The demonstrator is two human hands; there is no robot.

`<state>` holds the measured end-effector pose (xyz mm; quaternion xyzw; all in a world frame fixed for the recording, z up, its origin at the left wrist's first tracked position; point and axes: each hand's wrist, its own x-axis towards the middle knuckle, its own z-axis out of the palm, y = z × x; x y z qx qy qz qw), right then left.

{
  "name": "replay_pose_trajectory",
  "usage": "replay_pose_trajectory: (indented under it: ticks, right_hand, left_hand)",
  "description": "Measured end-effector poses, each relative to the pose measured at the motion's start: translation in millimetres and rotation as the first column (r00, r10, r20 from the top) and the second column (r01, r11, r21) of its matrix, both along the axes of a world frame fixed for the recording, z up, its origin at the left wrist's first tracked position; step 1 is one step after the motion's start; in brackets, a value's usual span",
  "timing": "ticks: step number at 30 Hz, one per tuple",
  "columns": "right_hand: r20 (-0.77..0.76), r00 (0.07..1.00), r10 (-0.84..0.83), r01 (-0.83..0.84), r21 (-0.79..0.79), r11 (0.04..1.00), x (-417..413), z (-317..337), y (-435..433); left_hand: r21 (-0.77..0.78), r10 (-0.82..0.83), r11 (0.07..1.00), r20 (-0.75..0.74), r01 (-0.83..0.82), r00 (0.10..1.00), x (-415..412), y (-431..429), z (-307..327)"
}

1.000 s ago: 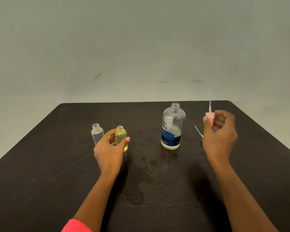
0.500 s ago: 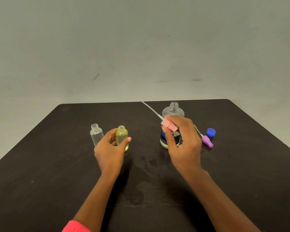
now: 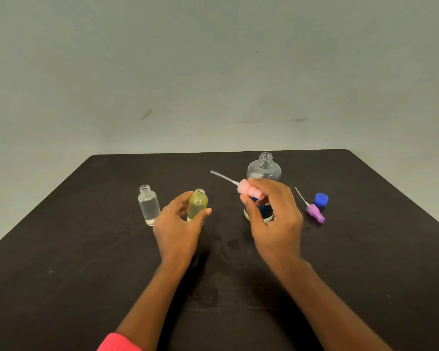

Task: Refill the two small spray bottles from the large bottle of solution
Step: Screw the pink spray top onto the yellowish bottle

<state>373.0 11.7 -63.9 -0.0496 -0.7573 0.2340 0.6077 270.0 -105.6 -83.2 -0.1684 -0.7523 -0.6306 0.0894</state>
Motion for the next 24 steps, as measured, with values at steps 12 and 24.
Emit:
replay_pose_trajectory:
  ticks: [12,24]
  right_hand:
    - [0.008,0.999,0.031,-0.031,-0.002,1.000,3.4,5.4,-5.0]
    - [0.107,0.994,0.003,-0.003,0.003,1.000,1.2,0.1,-3.3]
  left_hand:
    - [-0.081,-0.018,0.997,-0.095,0.010,0.995,1.8,1.3,-1.7]
    - [-0.131,-0.048,0.991,-0.204,0.022,0.978,4.2,0.2,-2.7]
